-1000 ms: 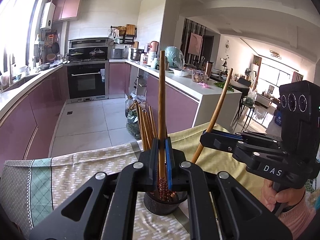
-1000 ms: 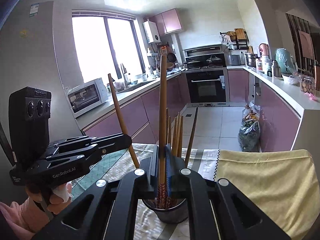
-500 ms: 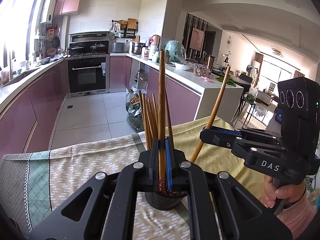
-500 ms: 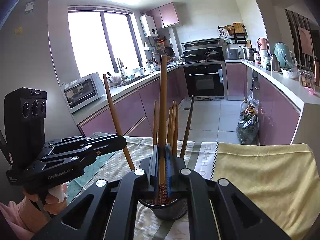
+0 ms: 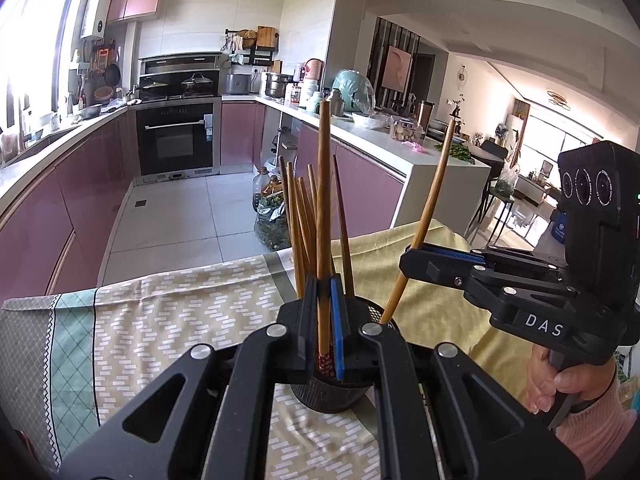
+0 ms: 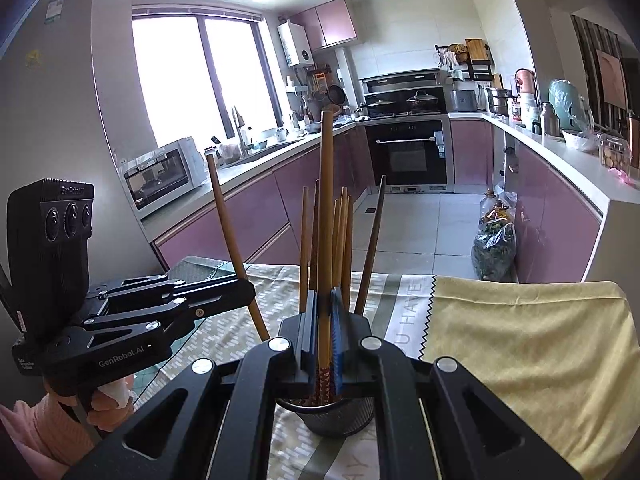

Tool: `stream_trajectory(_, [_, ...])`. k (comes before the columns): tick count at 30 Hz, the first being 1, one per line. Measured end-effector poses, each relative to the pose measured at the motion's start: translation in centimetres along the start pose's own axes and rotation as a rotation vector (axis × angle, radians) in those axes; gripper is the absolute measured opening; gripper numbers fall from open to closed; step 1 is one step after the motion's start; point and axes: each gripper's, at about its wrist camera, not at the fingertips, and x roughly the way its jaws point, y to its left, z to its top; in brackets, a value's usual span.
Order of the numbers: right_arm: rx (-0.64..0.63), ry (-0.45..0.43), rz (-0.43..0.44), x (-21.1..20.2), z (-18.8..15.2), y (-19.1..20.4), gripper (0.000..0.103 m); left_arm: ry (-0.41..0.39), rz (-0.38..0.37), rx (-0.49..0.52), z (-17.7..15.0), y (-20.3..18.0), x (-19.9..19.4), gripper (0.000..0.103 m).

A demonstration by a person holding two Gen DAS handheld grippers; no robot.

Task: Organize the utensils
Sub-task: 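Lower the right gripper's chopstick into the mesh cup while the left gripper lowers its chopstick beside it, then push both held chopsticks down among the others in the mesh cup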

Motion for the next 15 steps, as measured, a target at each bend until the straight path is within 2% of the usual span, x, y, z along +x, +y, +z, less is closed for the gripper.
stream_trajectory(15, [-0.005, 0.033, 0.003, 0.8, -0.2, 0.0, 0.006, 0.040, -0.003, -0.011, -0.4, 0.6, 1.6, 0.007])
